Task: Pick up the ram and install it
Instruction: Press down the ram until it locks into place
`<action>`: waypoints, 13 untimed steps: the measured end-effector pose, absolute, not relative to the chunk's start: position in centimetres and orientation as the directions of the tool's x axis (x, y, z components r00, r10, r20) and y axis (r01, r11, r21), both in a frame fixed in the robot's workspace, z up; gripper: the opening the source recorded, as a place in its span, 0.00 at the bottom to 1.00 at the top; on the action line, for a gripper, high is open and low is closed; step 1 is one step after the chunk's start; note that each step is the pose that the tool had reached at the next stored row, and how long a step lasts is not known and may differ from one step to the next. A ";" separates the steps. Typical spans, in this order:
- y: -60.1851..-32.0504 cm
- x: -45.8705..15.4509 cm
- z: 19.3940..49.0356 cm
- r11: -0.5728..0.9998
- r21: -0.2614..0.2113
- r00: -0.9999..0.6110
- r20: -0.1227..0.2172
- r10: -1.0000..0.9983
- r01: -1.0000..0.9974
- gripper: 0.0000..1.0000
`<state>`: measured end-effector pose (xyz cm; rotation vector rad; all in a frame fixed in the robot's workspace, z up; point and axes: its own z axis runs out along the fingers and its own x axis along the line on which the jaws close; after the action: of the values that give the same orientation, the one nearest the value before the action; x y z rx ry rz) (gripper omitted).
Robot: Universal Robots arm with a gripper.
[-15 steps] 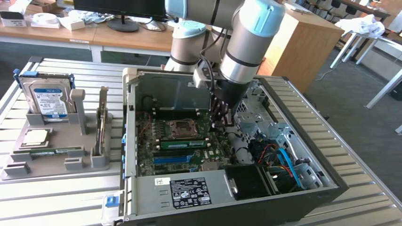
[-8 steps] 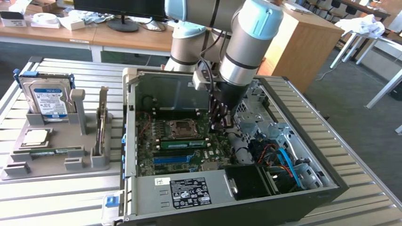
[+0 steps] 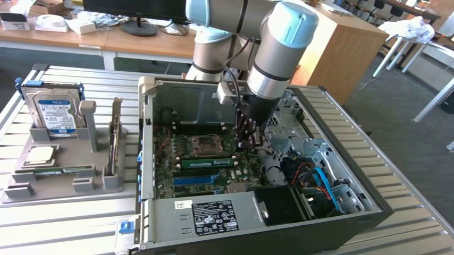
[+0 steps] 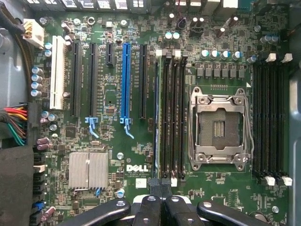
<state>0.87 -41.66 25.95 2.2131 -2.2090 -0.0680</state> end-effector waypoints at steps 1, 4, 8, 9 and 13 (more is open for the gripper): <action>-41.7 0.9 25.9 -0.002 0.041 0.001 -0.021 -1.000 -0.999 0.10; -41.7 0.9 25.9 -0.002 0.041 0.001 -0.021 -1.000 -0.999 0.10; -41.7 0.9 25.9 -0.002 0.041 0.001 -0.021 -1.000 -0.999 0.10; -41.7 0.9 25.9 -0.002 0.041 0.001 -0.021 -1.000 -0.999 0.10; -41.7 0.9 25.7 -0.002 0.041 0.001 -0.021 -1.000 -0.999 0.10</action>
<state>0.87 -41.66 25.71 2.2130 -2.2089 -0.0679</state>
